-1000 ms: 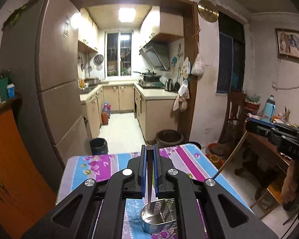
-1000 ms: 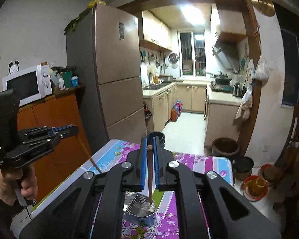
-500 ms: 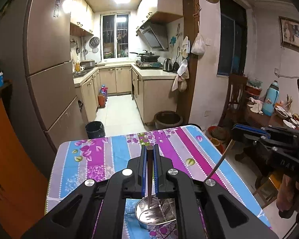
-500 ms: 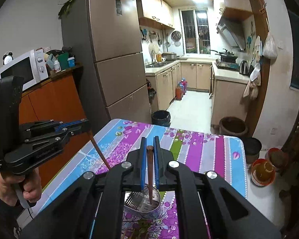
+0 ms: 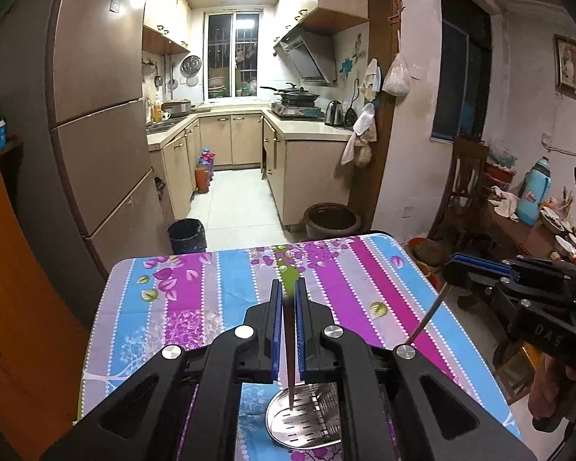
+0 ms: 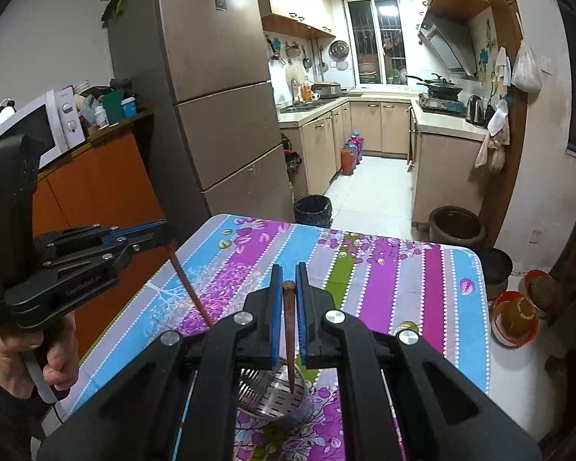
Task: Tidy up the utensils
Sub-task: 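Open the right tool over the holder while the left tool opens, releasing both chopsticks, then close the right tool on another chopstick while the left tool grasps one too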
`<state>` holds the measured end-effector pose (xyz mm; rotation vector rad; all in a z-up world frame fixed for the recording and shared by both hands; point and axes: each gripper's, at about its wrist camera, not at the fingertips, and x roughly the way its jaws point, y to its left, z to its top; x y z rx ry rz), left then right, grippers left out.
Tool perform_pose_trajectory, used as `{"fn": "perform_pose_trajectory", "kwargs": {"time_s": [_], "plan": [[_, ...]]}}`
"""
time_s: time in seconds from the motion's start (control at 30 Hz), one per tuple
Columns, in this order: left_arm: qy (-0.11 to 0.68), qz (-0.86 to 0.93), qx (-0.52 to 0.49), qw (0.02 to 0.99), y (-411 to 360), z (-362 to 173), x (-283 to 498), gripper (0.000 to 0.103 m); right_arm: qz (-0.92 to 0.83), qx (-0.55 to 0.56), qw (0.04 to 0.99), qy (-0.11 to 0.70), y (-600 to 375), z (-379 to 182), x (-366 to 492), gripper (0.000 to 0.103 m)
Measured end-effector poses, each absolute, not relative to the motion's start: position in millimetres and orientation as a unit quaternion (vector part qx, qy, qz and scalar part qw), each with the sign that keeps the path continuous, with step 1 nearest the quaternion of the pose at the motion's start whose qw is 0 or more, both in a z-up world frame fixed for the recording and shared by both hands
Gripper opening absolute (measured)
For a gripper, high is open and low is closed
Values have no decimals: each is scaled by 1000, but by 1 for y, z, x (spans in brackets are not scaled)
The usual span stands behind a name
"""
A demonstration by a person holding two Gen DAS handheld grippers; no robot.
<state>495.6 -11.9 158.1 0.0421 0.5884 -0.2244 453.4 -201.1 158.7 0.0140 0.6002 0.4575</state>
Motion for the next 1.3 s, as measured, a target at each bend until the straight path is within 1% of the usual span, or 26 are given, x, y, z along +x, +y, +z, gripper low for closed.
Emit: {"fn": "perform_pose_trajectory", "kwargs": {"time_s": [0.03, 0.1, 0.13, 0.17, 0.23, 0.33, 0.4, 0.43, 0.5, 0.6, 0.7, 0.83, 0.9, 0.93, 1.03, 1.13, 1.3], "plan": [[290, -108, 20, 951, -11, 158, 497, 8, 220, 7, 931, 292, -203, 159, 455, 7], [291, -104, 15, 951, -8, 158, 500, 9, 213, 10, 934, 285, -206, 160, 457, 20], [290, -102, 12, 951, -6, 158, 501, 13, 211, 14, 937, 278, -209, 161, 456, 31], [289, -100, 11, 952, -4, 158, 501, 16, 209, 18, 940, 271, -212, 162, 455, 36], [283, -94, 8, 954, -2, 160, 500, 30, 209, 23, 942, 263, -217, 165, 454, 39], [277, -88, -1, 957, 4, 162, 500, 33, 207, 28, 946, 248, -224, 168, 451, 44], [275, -86, -6, 958, 8, 164, 499, 35, 208, 32, 947, 244, -227, 170, 451, 44], [273, -83, -7, 958, 10, 165, 497, 38, 208, 33, 948, 241, -230, 171, 449, 45], [270, -79, -8, 959, 14, 167, 495, 40, 206, 34, 949, 238, -233, 171, 446, 48], [267, -74, -8, 961, 19, 169, 488, 42, 199, 32, 951, 234, -237, 173, 441, 49], [260, -73, -10, 963, 24, 174, 475, 44, 197, 37, 953, 225, -243, 178, 428, 54], [222, -66, 0, 973, 33, 182, 428, 56, 199, 38, 958, 201, -254, 185, 393, 63], [195, -62, 12, 979, 35, 186, 397, 60, 202, 39, 961, 183, -261, 190, 366, 67], [179, -61, 16, 982, 36, 188, 379, 65, 201, 38, 963, 174, -264, 192, 352, 70], [133, -63, 27, 989, 40, 190, 322, 75, 202, 34, 968, 143, -273, 196, 307, 81], [100, -66, 32, 992, 43, 187, 271, 80, 201, 27, 971, 125, -277, 196, 272, 89], [64, -73, 31, 995, 50, 170, 197, 85, 201, 5, 974, 105, -272, 183, 216, 92]]}}
